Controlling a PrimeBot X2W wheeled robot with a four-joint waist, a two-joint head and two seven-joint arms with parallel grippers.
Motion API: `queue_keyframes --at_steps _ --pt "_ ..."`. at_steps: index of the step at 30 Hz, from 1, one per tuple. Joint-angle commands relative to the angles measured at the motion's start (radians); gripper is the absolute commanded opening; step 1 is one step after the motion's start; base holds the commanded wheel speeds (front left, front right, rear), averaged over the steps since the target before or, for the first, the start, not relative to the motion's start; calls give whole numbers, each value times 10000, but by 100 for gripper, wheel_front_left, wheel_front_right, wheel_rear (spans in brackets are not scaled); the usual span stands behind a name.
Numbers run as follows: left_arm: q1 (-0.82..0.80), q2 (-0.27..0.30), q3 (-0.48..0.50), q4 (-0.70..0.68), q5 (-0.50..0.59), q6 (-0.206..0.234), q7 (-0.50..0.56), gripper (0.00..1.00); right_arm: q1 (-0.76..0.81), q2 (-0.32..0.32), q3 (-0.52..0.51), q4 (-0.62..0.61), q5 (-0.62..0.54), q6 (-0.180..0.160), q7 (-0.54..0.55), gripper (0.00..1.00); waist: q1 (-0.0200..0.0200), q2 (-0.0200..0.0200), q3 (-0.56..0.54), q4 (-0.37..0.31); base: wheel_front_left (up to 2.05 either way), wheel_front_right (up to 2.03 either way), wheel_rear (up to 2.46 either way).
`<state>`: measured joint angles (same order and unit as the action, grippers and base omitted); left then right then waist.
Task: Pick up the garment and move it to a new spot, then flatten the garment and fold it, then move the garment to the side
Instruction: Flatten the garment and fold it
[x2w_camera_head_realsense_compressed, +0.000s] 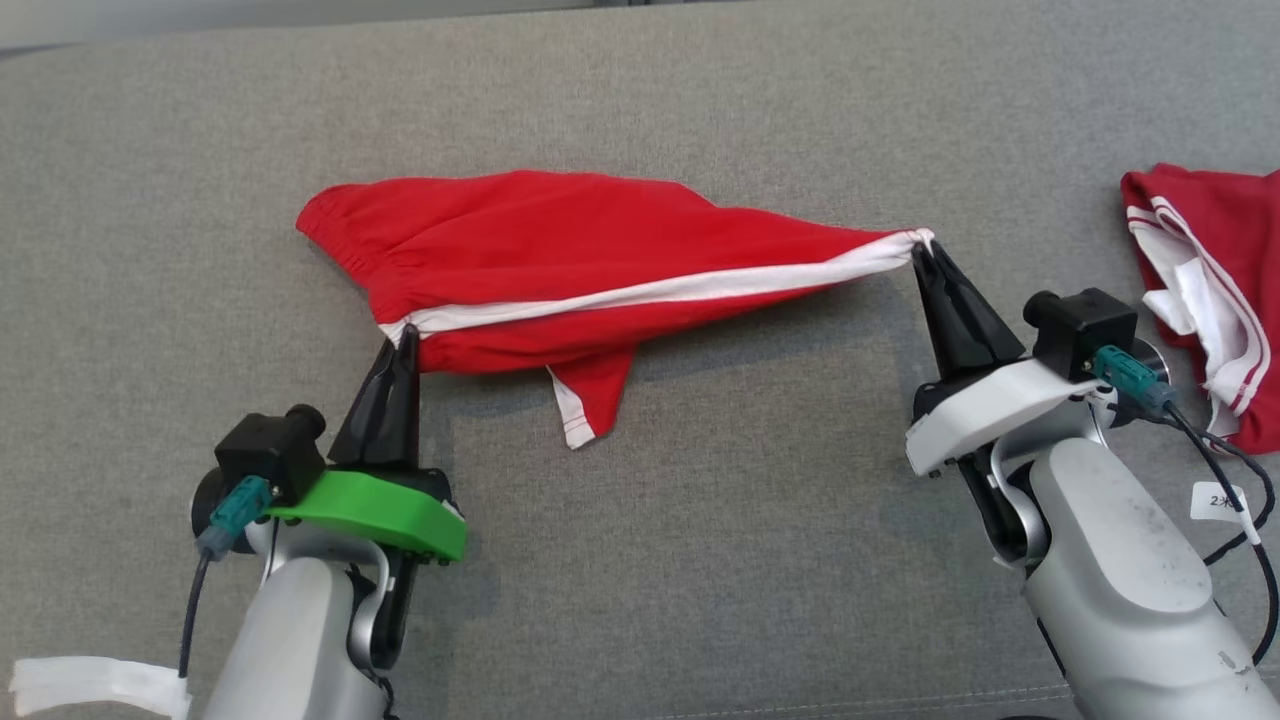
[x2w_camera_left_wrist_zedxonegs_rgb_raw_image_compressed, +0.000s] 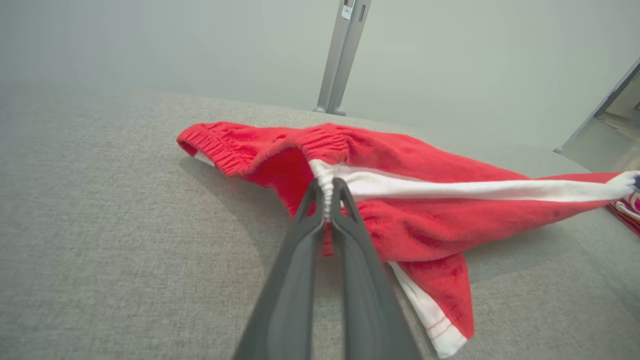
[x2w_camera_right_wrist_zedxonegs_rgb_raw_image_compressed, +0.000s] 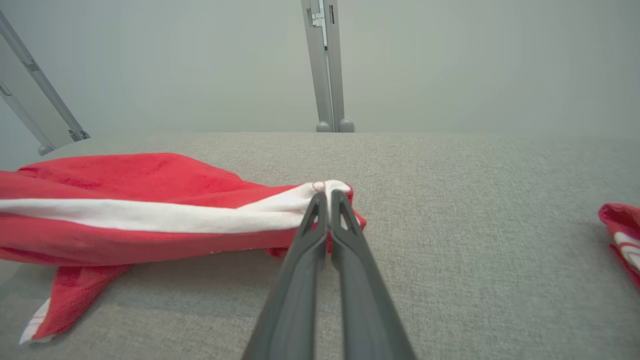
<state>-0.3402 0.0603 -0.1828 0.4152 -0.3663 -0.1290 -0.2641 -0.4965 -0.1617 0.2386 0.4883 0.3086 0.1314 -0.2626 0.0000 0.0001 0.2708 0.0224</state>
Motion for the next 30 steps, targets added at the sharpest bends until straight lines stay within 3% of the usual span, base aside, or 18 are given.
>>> queue_keyframes --at_steps 1,9,17,24,30 --pt "-95 240 54 -158 164 -29 5 0 -99 -13 5 -252 142 -16 -29 0 0 -1 -908 -194 0 0 0" --pt "-2137 1890 -798 -361 358 -29 3 0 -1715 -528 263 -714 439 -16 -29 0 0 -1 -1941 -293 0 0 0" --pt "-5691 3261 -1903 97 61 -6 570 0 -4816 -1394 569 -430 218 -18 213 0 0 -1 -716 -362 0 0 0" --pt "-8904 3529 -2561 1073 517 -4 539 0 -7710 -1623 443 668 -305 -19 326 0 0 -1 1202 -424 0 0 0" --pt "-10980 3194 -2853 2117 1062 37 141 0 -9849 -1581 -47 1808 -1131 -21 105 0 0 -1 2454 -478 0 0 0"
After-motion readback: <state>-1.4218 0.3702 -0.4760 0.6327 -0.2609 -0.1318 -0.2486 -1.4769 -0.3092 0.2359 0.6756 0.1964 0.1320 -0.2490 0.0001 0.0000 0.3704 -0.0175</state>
